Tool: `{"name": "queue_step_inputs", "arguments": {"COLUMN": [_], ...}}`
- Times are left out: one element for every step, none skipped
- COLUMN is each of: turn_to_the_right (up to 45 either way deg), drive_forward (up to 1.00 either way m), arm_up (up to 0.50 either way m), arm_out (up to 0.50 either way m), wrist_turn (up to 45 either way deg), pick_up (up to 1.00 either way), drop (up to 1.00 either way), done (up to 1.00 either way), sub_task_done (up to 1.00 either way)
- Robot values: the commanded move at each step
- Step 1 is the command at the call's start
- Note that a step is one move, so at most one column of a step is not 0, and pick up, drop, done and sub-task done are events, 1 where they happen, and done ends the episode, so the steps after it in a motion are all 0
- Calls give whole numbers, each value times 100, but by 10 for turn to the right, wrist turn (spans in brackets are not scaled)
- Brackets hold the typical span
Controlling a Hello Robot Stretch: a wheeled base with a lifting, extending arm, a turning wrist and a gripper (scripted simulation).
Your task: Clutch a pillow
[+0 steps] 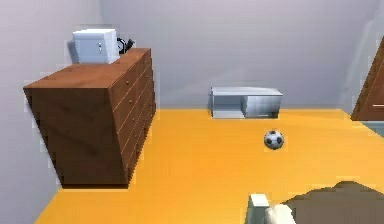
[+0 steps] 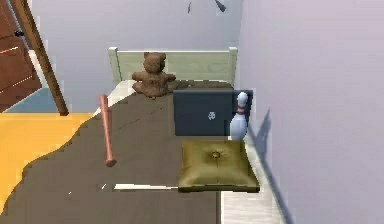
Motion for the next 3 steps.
{"name": "queue_step_inputs", "arguments": {"turn_to_the_right": [0, 0, 0], "drive_forward": [0, 0, 0], "arm_up": [50, 20, 0], "arm_out": [0, 0, 36], "wrist_turn": [0, 0, 0], "pick_up": [0, 0, 0], "drop": [0, 0, 0], "done": [0, 0, 0], "sub_task_done": [0, 0, 0]}}
